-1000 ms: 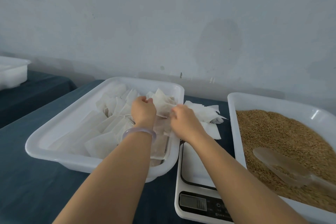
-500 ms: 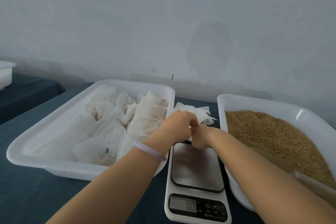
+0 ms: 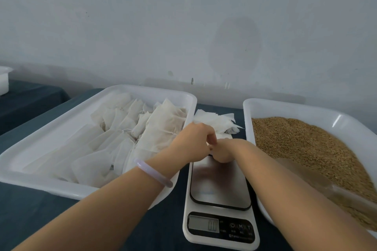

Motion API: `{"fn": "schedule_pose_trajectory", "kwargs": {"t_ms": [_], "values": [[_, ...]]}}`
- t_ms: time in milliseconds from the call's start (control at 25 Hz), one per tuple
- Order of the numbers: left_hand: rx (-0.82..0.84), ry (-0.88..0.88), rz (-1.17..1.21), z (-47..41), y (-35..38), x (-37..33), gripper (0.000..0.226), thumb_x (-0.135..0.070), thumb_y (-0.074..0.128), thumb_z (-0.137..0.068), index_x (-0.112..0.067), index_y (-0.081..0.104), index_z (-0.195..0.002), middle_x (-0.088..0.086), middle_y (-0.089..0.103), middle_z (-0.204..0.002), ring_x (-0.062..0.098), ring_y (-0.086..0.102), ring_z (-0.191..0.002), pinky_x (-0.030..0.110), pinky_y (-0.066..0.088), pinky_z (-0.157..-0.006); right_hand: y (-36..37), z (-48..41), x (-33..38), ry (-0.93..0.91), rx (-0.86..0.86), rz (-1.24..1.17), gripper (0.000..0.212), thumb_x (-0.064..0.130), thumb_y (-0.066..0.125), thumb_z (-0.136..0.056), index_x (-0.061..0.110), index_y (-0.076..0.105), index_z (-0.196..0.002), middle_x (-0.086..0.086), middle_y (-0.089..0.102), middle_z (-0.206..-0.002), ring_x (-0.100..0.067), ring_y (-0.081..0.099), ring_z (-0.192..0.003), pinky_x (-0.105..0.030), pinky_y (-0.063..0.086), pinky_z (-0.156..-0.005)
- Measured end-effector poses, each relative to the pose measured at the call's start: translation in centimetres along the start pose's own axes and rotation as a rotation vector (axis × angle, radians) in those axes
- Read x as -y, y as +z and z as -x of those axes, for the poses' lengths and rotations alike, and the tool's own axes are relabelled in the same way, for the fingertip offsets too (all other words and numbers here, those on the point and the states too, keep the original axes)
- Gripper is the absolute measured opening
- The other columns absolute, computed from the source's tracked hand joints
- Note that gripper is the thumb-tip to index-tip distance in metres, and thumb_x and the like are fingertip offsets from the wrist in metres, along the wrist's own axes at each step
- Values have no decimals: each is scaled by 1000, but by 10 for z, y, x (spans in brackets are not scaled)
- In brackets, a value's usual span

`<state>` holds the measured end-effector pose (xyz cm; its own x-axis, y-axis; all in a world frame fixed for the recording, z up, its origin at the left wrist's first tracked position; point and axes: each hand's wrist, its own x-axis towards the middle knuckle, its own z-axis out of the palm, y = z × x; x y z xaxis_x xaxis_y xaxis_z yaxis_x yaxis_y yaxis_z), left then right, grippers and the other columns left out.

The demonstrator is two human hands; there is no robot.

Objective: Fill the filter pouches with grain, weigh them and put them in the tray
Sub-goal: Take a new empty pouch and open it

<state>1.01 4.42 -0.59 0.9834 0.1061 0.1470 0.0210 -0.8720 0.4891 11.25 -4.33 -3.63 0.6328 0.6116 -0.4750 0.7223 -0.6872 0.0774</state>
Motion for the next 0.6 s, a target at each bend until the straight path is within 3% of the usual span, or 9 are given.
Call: {"fn": "schedule_pose_trajectory", "kwargs": {"t_ms": [120, 240, 400, 520, 600], "values": [[-42, -73, 82, -8, -9, -4, 41, 6, 43, -75, -15, 70, -97, 0, 69, -105, 14, 61, -101, 21, 47, -81, 0, 0, -2, 14, -21, -28, 49, 19, 31, -97, 18, 29, -146, -11, 23, -153, -34, 32, -134, -45, 29, -109], [-108, -65, 27, -20, -9, -5, 38, 4, 41, -80, -15, 69, -99, 1, 67, -107, 18, 58, -103, 31, 48, -89, -1, -3, -4, 41, 18, -71, 46, 21, 35, -96, 16, 38, -141, -11, 34, -148, -32, 37, -129, -43, 32, -107], [-143, -62, -67, -21, 0, 4, 33, -5, 44, -85, -19, 68, -102, -2, 68, -105, 18, 59, -100, 34, 49, -86, 1, -6, -4, 88, -23, -118, 40, 16, 38, -94, 9, 43, -133, -14, 41, -139, -32, 42, -123, -38, 36, -102], [-159, -88, 33, -17, -1, 14, 33, -2, 44, -83, -17, 68, -102, -4, 70, -103, 16, 61, -99, 29, 48, -87, -4, 1, -1, 75, -231, -248, 35, 14, 47, -91, 6, 52, -124, -13, 53, -128, -28, 52, -107, -30, 42, -87], [-148, -108, 90, -16, -4, 17, 37, 0, 47, -82, -16, 64, -110, -2, 67, -108, 16, 59, -104, 25, 45, -89, -10, 11, 0, 89, -449, -369, 38, 20, 62, -86, 10, 58, -122, -8, 59, -122, -25, 56, -108, -32, 46, -89]]}}
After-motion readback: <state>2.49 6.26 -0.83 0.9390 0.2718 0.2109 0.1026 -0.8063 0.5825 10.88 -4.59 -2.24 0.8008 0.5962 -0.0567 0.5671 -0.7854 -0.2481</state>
